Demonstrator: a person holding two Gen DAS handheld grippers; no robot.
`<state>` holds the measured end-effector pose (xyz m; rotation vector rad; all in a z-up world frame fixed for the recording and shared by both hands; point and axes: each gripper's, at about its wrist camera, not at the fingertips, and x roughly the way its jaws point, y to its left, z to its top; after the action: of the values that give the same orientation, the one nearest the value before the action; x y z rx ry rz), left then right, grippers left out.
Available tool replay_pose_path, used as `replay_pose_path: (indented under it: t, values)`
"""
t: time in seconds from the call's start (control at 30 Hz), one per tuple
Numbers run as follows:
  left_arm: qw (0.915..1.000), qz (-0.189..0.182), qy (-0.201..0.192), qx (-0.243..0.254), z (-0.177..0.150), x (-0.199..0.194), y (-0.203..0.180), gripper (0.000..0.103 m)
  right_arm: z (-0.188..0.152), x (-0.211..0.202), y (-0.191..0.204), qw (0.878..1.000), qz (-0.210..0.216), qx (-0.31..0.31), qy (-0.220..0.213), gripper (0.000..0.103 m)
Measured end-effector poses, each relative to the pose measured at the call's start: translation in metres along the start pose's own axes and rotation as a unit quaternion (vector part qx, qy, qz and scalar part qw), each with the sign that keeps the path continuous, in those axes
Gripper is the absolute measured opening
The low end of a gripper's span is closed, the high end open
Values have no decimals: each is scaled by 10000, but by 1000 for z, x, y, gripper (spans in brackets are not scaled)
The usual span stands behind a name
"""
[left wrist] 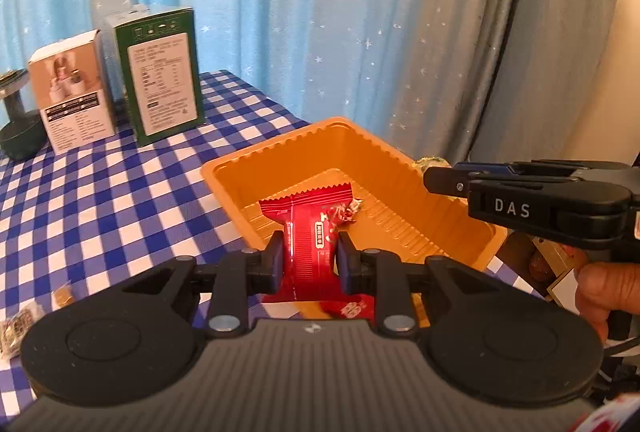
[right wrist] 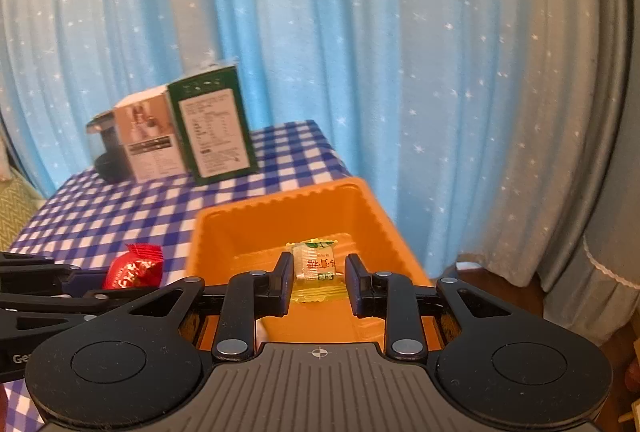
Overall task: Organize snacks
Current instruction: 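Carry the yellow candy with the right gripper while the left gripper carries the red packet over the tray, then open the left gripper to drop the red packet while the right gripper drops the yellow candy into the tray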
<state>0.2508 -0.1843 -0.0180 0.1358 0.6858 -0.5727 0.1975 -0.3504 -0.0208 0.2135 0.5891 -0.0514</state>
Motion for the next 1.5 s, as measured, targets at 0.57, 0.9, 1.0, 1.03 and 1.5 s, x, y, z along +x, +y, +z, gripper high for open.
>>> replay_pose_path:
  t: [0.57, 0.9, 1.0, 1.03, 1.5]
  values:
    - [9990, -122, 214, 366, 9, 39, -16, 23, -2, 15, -20, 9994, -140, 275, 182, 28]
    - [9988, -156, 231, 414, 12, 52, -18, 23, -2, 21, -22, 9990, -166, 338, 252, 28]
    - [9988, -136, 191, 432, 13, 56, -19, 29, -3, 22, -22, 9989, -167, 358, 263, 28]
    - [9989, -126, 187, 417, 12, 58, -18, 39, -3, 23, -22, 9989, -166, 361, 267, 28]
    - [9996, 86, 258, 72, 12, 46, 20, 40, -2, 24, -24, 9983, -106, 504, 289, 28]
